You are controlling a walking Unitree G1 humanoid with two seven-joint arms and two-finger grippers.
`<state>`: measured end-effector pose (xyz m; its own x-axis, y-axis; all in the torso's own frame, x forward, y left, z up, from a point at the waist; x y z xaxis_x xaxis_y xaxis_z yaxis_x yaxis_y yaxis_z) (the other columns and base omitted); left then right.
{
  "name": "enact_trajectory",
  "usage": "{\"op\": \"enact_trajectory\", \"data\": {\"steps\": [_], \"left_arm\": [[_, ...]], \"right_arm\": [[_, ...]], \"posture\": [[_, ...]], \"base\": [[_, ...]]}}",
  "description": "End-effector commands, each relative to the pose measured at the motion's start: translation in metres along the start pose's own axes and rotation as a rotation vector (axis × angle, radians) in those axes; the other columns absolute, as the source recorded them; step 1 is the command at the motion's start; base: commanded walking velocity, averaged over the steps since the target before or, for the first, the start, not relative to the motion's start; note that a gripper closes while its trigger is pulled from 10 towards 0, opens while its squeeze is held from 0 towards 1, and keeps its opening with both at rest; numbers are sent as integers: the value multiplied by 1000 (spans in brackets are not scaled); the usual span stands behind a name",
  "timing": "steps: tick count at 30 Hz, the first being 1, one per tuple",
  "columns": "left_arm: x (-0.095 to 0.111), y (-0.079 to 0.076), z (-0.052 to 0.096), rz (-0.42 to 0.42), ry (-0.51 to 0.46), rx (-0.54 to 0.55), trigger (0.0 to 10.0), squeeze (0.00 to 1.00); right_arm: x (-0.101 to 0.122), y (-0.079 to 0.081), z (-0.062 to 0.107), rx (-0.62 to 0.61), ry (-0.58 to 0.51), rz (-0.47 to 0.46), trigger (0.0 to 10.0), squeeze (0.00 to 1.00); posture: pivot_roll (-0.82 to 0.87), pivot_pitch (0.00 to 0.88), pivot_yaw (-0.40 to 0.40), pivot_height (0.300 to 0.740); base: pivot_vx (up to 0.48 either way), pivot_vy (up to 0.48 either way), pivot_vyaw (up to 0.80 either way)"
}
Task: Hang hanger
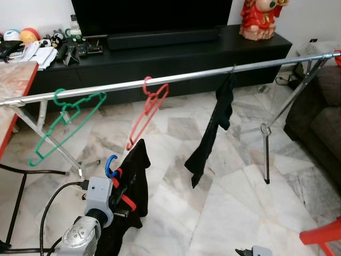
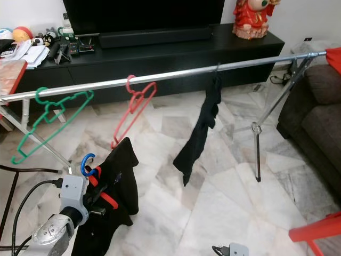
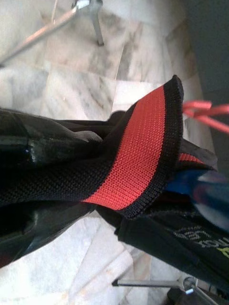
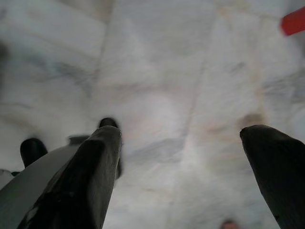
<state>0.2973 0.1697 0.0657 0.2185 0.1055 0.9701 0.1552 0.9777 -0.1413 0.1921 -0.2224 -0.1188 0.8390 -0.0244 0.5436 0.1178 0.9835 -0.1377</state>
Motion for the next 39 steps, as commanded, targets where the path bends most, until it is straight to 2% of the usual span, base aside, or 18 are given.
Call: {"op": "enact_trajectory", "data": {"steps": [1,23,35,39], "left_arm": [[1,5,3,-11,-4,10,10000,0],[-1,3,2,-10,-1,7,10000,0],[-6,12,6,5,1,94,10000,0],[0,20,7,3,-26,158,10000,0]], "right_arm": [[-9,6,1,16,23,7,10000,0],[-9,12,1,36,23,27,10000,0],[-11,11,2,42,28,50,10000,0],[-11,10,2,48,25,74,10000,0]], "posture": [[-24,210,-29,740],[-18,173,-22,740],[-12,177,-37,740],[-14,185,-43,740]], "base": [[0,-446,0],[0,-471,0],[0,-43,0],[0,0,742]]}}
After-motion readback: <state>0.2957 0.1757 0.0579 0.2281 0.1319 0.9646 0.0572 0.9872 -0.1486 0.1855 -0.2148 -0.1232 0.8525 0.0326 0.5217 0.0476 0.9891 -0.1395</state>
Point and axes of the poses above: a point about 5 cm out from each wrist's last joint towards the gripper, its own z axis pointing back from the gripper into the wrist, its own x axis along the axis of the wrist's last joint, y = z × x, the point moved 4 cm from there along -z, pointing out of the wrist towards the gripper, and after that the axes turned 8 degrees about z, right-handed, at the moved point
